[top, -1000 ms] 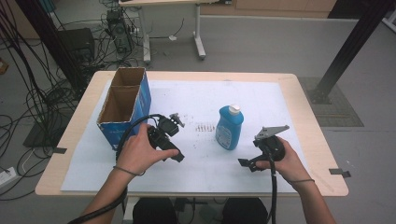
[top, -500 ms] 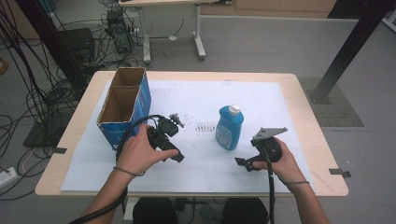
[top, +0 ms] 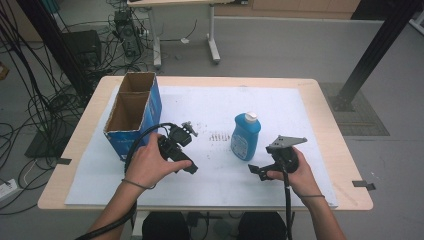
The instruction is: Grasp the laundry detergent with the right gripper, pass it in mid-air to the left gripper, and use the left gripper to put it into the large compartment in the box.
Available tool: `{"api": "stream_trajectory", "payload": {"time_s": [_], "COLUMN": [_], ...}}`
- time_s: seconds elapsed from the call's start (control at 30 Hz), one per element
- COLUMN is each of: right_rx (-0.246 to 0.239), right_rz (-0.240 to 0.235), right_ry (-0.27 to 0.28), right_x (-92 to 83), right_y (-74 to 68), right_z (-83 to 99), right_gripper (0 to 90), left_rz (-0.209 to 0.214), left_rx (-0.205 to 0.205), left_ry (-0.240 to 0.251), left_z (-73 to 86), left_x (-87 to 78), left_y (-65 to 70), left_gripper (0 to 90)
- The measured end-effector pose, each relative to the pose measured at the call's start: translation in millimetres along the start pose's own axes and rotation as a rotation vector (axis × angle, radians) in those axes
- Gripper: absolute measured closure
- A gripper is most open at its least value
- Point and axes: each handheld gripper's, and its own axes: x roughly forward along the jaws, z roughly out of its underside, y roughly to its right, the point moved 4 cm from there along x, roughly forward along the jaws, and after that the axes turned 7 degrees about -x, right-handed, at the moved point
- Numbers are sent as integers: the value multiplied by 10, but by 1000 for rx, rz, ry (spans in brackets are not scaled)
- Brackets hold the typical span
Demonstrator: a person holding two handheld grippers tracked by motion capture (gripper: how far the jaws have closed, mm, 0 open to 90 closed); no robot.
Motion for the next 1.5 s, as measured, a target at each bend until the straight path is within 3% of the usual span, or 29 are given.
{"api": "stream_trajectory", "payload": {"time_s": [1.5], "right_rx": [27], "right_rz": [53], "right_ry": [126], "right_x": [241], "right_y": [-100], "right_z": [203], "right_gripper": [31], "left_rz": [3], "left_rx": [10], "left_ry": [-1], "left_z": [-26], "left_x": [22], "left_y": [13], "left_gripper": [80]}}
